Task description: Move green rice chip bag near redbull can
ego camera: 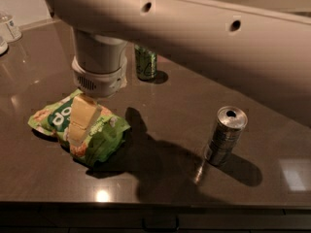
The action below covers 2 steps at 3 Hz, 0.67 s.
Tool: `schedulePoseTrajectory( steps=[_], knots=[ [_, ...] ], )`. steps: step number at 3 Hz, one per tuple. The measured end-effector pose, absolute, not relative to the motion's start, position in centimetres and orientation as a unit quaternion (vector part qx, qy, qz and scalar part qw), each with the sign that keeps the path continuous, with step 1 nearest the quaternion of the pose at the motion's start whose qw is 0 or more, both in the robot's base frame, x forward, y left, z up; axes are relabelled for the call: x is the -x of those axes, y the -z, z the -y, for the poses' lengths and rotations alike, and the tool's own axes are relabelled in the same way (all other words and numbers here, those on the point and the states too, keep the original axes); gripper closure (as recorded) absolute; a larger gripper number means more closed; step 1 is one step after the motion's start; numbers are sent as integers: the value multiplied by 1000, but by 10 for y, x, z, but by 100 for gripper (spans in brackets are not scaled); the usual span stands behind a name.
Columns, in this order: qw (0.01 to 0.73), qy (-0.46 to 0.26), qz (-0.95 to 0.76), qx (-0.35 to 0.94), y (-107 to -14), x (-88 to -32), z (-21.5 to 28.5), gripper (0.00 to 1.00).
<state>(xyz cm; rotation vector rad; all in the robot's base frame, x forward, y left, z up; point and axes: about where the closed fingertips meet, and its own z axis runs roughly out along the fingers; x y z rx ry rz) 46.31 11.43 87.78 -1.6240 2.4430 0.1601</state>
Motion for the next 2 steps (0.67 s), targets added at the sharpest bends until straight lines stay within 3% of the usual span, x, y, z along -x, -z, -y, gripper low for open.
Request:
schedulePoseTrajectory(
  steps=[2],
  knots=[
    [62,-64,-825,559,-852,-451,-131,0]
  ],
)
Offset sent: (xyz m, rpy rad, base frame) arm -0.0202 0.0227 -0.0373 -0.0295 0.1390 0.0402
